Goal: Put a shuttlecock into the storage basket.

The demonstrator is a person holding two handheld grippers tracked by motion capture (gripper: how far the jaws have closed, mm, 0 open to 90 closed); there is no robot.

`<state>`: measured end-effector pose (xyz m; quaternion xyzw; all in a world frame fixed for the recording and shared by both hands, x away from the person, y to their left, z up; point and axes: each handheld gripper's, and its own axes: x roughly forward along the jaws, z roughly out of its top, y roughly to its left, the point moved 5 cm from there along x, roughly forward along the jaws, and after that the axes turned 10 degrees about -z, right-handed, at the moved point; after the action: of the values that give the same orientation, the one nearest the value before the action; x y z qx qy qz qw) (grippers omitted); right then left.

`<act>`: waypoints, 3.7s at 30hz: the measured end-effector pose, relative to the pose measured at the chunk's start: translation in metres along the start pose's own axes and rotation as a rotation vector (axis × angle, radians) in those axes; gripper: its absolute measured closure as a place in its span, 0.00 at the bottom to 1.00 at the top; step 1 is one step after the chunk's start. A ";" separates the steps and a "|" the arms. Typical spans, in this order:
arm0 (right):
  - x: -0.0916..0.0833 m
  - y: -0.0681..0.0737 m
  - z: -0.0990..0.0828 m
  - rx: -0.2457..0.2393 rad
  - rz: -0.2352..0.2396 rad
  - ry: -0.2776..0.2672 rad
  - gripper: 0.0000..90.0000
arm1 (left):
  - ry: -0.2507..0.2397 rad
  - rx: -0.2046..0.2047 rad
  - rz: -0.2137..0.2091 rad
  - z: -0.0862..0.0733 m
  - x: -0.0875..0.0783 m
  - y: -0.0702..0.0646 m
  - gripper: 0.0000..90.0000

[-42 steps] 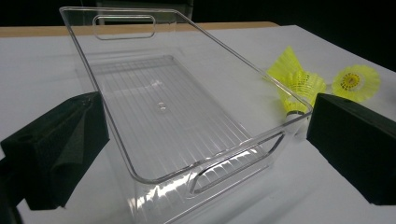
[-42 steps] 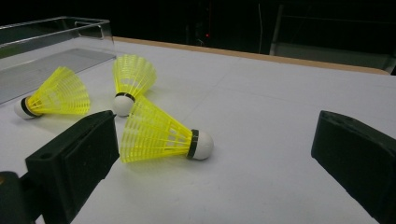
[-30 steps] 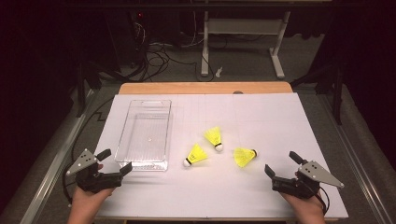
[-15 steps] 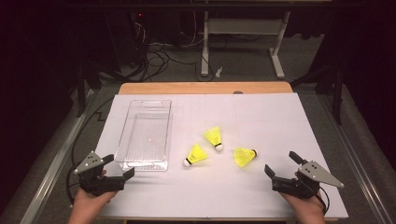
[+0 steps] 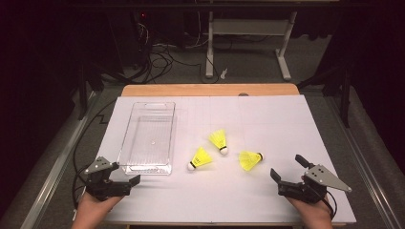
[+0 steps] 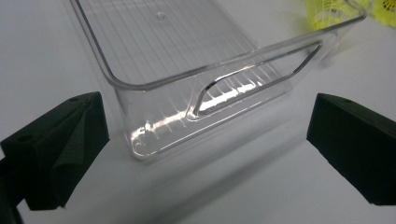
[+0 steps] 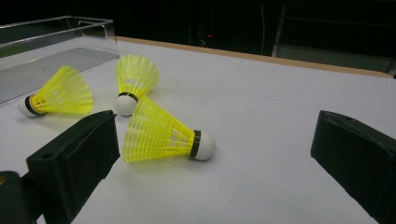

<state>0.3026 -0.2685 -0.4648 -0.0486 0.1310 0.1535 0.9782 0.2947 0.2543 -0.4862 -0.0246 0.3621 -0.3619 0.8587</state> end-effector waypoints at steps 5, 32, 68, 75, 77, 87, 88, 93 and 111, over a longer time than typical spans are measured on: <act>0.000 0.000 0.000 0.000 0.000 0.002 0.02 | 0.046 -0.006 0.001 -0.002 0.003 0.000 0.00; 0.001 0.002 -0.001 -0.009 0.014 0.009 0.02 | 0.235 -0.110 -0.068 -0.005 -0.002 -0.008 0.01; -0.002 0.000 0.000 0.004 0.003 0.002 0.02 | 0.495 -0.149 -0.030 -0.004 0.006 -0.011 0.01; -0.002 0.000 0.000 0.006 0.003 0.002 0.02 | 0.602 -0.128 -0.023 -0.006 0.004 -0.014 0.01; -0.002 0.000 0.000 0.005 0.004 0.002 0.02 | 0.628 -0.124 -0.023 -0.007 0.003 -0.015 0.01; -0.002 0.001 0.000 0.002 0.007 0.004 0.02 | 0.757 -0.100 -0.059 -0.010 0.004 -0.021 0.01; -0.002 0.002 0.000 0.002 0.007 0.004 0.02 | 0.768 -0.096 -0.066 -0.010 0.004 -0.022 0.01; -0.001 0.001 0.000 0.003 0.006 0.006 0.02 | 0.796 -0.070 -0.085 -0.007 0.005 -0.029 0.01; -0.001 0.003 -0.001 0.001 0.009 0.006 0.02 | 0.842 -0.042 -0.104 -0.006 0.010 -0.038 0.01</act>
<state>0.3010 -0.2661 -0.4653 -0.0478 0.1341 0.1575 0.9772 0.2731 0.2209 -0.4848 0.0897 0.6866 -0.3759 0.6159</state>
